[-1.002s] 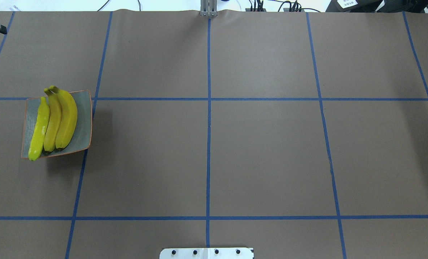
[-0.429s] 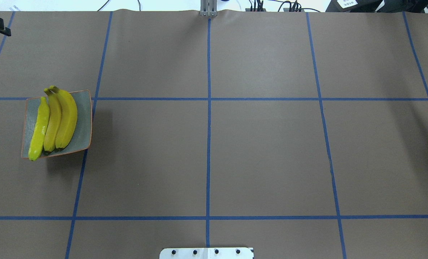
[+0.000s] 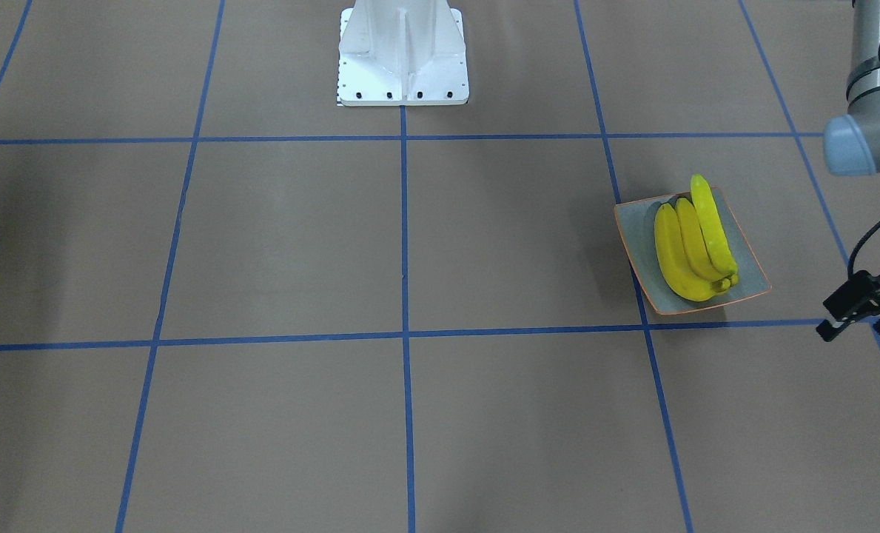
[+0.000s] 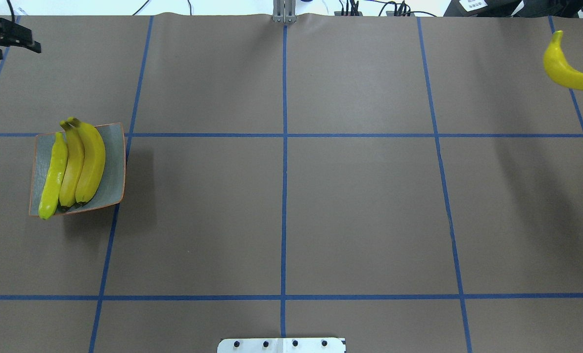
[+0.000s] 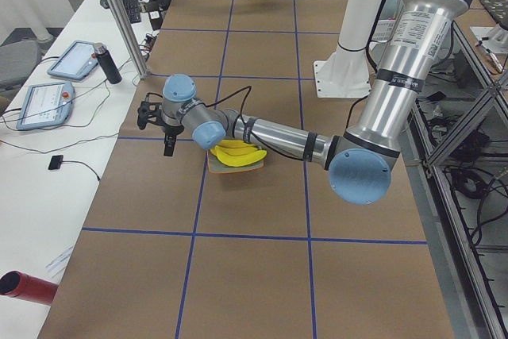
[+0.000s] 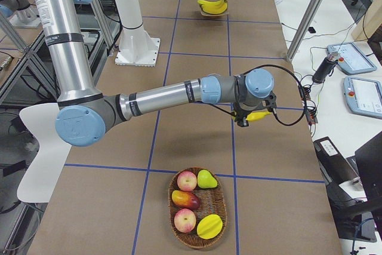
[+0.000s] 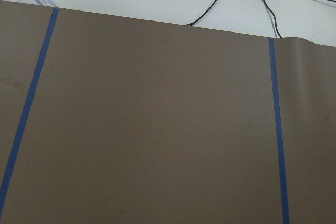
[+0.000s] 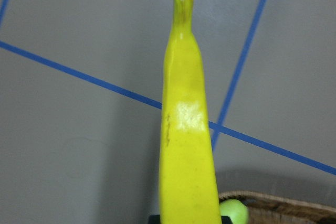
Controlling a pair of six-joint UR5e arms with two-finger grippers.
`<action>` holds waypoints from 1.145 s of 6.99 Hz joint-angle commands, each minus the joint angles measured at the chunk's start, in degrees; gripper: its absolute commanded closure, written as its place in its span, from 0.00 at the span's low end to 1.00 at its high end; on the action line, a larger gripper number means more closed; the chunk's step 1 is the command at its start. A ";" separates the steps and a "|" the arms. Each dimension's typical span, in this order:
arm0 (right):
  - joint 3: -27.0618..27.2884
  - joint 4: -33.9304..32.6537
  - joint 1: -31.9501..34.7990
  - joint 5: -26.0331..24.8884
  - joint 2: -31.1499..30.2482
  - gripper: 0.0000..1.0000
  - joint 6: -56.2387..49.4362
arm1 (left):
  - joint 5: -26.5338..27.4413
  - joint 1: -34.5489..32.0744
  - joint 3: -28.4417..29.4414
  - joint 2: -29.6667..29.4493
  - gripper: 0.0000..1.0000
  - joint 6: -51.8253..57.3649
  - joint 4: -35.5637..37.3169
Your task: Transfer all bananas from basket to plate
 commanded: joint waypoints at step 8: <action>5.61 31.34 -27.77 -7.65 14.71 1.00 65.60 | 8.77 22.59 0.50 -17.95 0.00 -35.73 -17.26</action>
